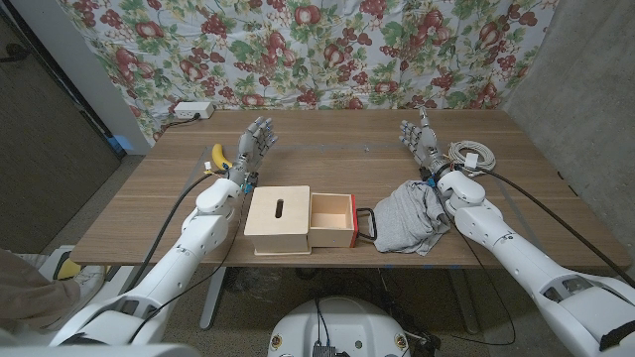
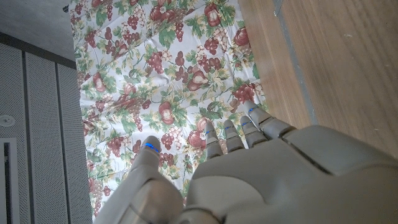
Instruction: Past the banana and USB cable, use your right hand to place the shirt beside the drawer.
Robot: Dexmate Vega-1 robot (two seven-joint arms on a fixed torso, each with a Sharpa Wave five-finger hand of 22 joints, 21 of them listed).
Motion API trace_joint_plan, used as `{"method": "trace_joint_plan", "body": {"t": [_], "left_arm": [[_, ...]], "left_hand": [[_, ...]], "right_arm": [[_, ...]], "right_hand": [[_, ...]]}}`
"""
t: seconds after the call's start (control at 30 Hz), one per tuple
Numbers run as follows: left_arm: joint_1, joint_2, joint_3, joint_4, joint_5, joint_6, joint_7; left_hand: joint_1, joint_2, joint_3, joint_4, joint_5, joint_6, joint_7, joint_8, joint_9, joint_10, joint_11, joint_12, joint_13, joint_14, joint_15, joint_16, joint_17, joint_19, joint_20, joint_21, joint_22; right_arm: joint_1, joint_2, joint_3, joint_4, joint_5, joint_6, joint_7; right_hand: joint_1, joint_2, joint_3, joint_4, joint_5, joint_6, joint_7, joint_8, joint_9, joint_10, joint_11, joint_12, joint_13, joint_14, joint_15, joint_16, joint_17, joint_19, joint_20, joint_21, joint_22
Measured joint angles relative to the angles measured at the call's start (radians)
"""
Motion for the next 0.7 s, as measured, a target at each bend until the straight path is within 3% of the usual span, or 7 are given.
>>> {"method": "trace_joint_plan", "body": {"t": [0.7], "left_arm": [[0.016,0.002,-0.031,-0.021,0.015,0.006,-0.009]], "left_hand": [[0.000,0.000,0.000,0.000,0.000,0.000,0.000,0.000,0.000,0.000,0.000,0.000,0.000,-0.004,0.004,0.000,0.000,0.001,0.001,-0.003,0.000]], "right_arm": [[-0.028,-0.074,-0.016,-0.095,-0.070,-0.019,-0.024]], "right_hand": [[0.012,-0.012,-0.008,-0.009,0.004,0.006,-0.006,0.000,-0.003,-0.001,-0.007,0.008,0.000,-0.019,-0.012,-0.005,0.000,-0.008,-0.001,0.000,0.000]]}}
